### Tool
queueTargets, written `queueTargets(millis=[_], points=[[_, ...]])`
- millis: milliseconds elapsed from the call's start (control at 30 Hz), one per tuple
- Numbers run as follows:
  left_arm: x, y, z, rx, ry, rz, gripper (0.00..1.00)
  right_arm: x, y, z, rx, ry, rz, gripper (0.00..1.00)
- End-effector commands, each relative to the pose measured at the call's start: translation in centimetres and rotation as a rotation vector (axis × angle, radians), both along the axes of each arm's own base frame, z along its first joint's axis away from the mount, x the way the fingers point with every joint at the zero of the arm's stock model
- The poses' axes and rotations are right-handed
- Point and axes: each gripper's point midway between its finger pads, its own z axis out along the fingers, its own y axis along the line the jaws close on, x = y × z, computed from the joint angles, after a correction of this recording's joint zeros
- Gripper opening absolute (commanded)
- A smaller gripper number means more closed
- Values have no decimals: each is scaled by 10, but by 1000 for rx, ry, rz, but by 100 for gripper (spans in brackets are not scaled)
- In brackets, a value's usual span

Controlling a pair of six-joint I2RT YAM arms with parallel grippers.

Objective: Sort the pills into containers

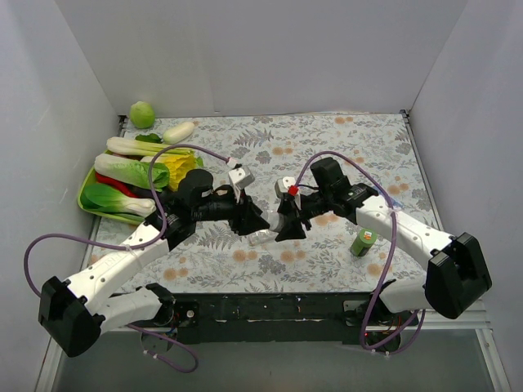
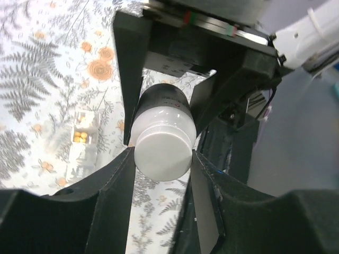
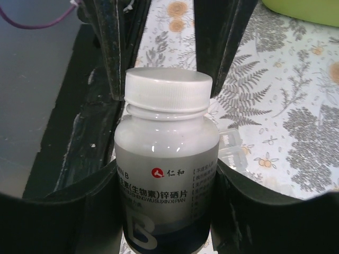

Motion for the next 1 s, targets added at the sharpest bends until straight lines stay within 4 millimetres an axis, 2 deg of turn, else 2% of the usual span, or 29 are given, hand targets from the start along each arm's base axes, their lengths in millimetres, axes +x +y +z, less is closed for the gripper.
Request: queueTargets(millis=[0, 167, 300, 400, 800, 967], points=[[7, 2, 8, -39, 397, 267, 0, 35, 0, 9, -21, -124, -172, 1], [5, 0, 7, -134, 872, 498, 0, 55, -2, 10, -42, -173, -284, 1], [8, -2, 14, -180, 1037, 587, 0, 59, -3, 10, -47, -172, -302, 1], [14, -3, 24, -191, 1046, 615, 0, 57, -2, 8, -47, -167, -296, 1], [19, -6, 3, -87, 1051, 647, 0, 53, 1, 9, -40, -135, -281, 1], [26, -1, 4, -97, 1141, 772, 0, 58, 3, 6, -52, -87, -314, 1]])
